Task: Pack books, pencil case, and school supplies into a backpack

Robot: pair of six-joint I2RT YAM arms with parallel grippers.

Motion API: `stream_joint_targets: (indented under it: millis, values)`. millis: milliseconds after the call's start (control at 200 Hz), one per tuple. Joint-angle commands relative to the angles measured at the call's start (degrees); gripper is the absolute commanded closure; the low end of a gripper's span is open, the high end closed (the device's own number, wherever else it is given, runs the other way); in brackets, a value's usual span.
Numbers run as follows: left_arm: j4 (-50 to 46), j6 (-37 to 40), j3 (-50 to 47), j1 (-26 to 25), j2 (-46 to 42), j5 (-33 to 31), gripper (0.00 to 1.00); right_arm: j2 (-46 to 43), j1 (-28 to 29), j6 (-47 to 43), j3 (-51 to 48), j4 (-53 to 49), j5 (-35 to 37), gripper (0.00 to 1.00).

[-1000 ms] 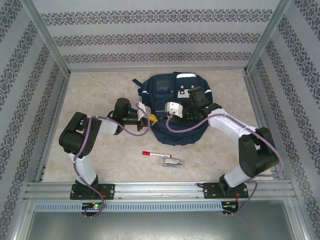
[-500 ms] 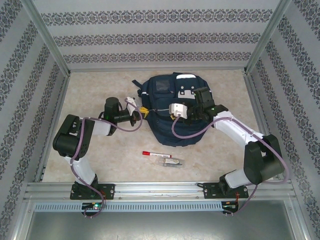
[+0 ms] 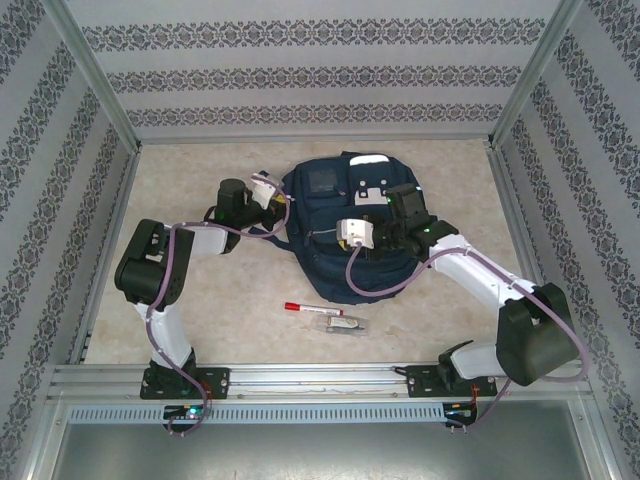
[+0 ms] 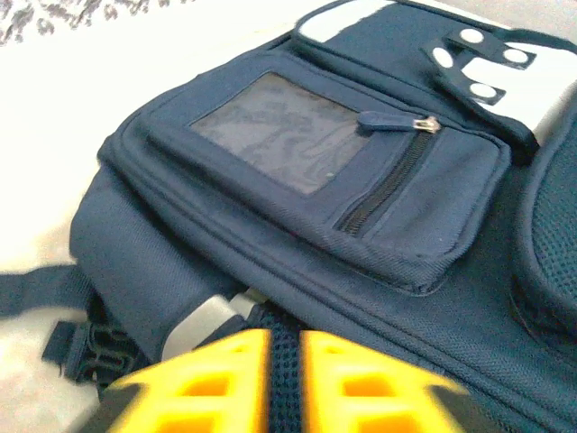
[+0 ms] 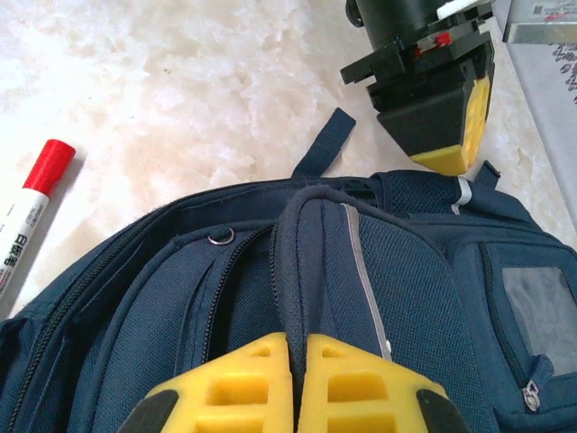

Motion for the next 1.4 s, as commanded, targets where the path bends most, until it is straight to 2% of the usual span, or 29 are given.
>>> stream_joint_targets:
  millis: [0, 55, 130, 150, 155, 160, 165, 180, 250, 320, 350, 375, 420, 450, 485, 540, 570, 600, 645, 769, 844, 969, 1089, 1184, 1289, 1399]
  values:
    - [-2.6, -0.1, -2.5, -0.5, -7.2, -1.0, 0.64, 2.1, 0.8, 4.8, -0.3, 4.9, 0.5, 0.78]
    - [-6.1, 3.0, -3.0, -0.6, -10.5, 1.7, 0.59, 3.6, 0.7, 8.9, 0.0, 7.1, 2.8, 0.66]
    - [-12.3, 3.9, -2.6, -0.6, -14.4, 2.9, 0.53, 4.9, 0.8, 19.1, 2.1, 7.2, 3.9, 0.48]
    - [-14.1, 4.2, -2.5, -0.6, -15.6, 3.2, 0.51, 4.9, 0.8, 22.2, 2.6, 7.1, 4.0, 0.39]
    - [-14.6, 4.2, -2.4, -0.6, -15.8, 3.3, 0.5, 4.9, 0.8, 22.9, 2.8, 7.1, 4.0, 0.32]
    - [-15.2, 4.3, -2.3, -0.6, -16.1, 3.4, 0.5, 4.9, 0.9, 23.6, 2.9, 7.1, 4.0, 0.18]
    - [-15.8, 4.5, -2.3, -0.6, -16.4, 3.5, 0.49, 4.9, 0.9, 24.3, 3.1, 7.1, 4.0, 0.1]
    - [-17.4, 4.9, -2.2, -0.6, -17.3, 3.9, 0.49, 4.7, 0.9, 26.5, 3.4, 7.0, 4.2, 0.03]
    - [-24.0, 5.7, -2.7, -1.0, -22.1, 4.6, 0.48, 3.6, 1.3, 37.4, 3.9, 8.3, 4.8, 0.02]
    - [-30.0, 3.6, -3.6, -2.3, -26.8, 2.2, 0.57, 1.8, 1.3, 50.8, 3.6, 9.9, 7.2, 0.02]
    - [-34.2, 0.0, -3.1, -3.1, -29.0, -0.4, 0.59, 0.9, 1.2, 58.3, 4.0, 10.2, 9.4, 0.02]
    - [-38.1, -4.8, -2.0, -4.0, -30.5, -3.8, 0.59, 0.0, 0.9, 68.4, 4.8, 9.4, 13.2, 0.02]
    - [-45.8, -15.4, 0.7, -5.4, -32.8, -9.6, 0.57, -1.6, -1.0, 84.5, 7.0, 3.2, 17.4, 0.02]
    - [-51.8, -21.8, 2.8, -5.6, -33.7, -11.7, 0.54, -2.5, -3.2, 90.8, 7.8, -0.9, 15.6, 0.02]
    - [-58.7, -26.7, 5.0, -5.7, -34.5, -12.2, 0.53, -3.1, -6.1, 96.0, 6.9, -2.1, 10.2, 0.02]
    - [-67.3, -29.5, 7.1, -5.8, -35.5, -12.1, 0.48, -3.4, -9.9, 104.5, 2.3, 3.3, 1.4, 0.02]
    - [-70.3, -29.7, 7.2, -5.8, -36.3, -11.3, 0.46, -3.1, -10.7, 106.8, 0.5, 5.0, -1.6, 0.06]
    - [-72.1, -29.7, 6.5, -5.8, -37.1, -9.7, 0.44, -2.8, -10.6, 105.7, 0.1, 4.0, -3.1, 0.1]
    - [-73.2, -30.2, 4.6, -5.8, -39.1, -7.5, 0.42, -2.8, -8.7, 99.2, 1.7, -1.7, -2.2, 0.12]
    - [-76.0, -33.3, -0.1, -5.8, -45.7, -6.8, 0.42, -3.5, 1.1, 82.9, 5.1, -17.1, 11.6, 0.15]
    - [-78.3, -33.9, -1.7, -5.8, -49.2, -6.5, 0.41, -4.2, 8.1, 73.1, 5.3, -21.5, 15.4, 0.11]
    - [-77.3, -38.2, -5.9, -5.8, -52.5, -1.9, 0.39, -5.8, 20.2, 54.7, 3.6, -27.3, 17.7, 0.02]
    - [-78.6, -40.0, -7.4, -6.1, -52.1, -0.3, 0.4, -6.9, 30.7, 36.4, -0.2, -31.3, 23.4, 0.02]
    - [-78.7, -40.2, -8.3, -7.0, -52.2, -2.1, 0.41, -5.1, 32.4, 29.3, -2.3, -33.3, 27.7, 0.02]
    - [-77.3, -41.2, -9.0, -7.3, -52.0, -2.4, 0.41, -3.0, 32.4, 26.8, -3.9, -33.4, 30.5, 0.02]
    - [-75.8, -42.5, -9.5, -8.4, -51.9, -2.5, 0.41, -2.4, 32.4, 26.1, -6.9, -27.8, 32.2, 0.03]
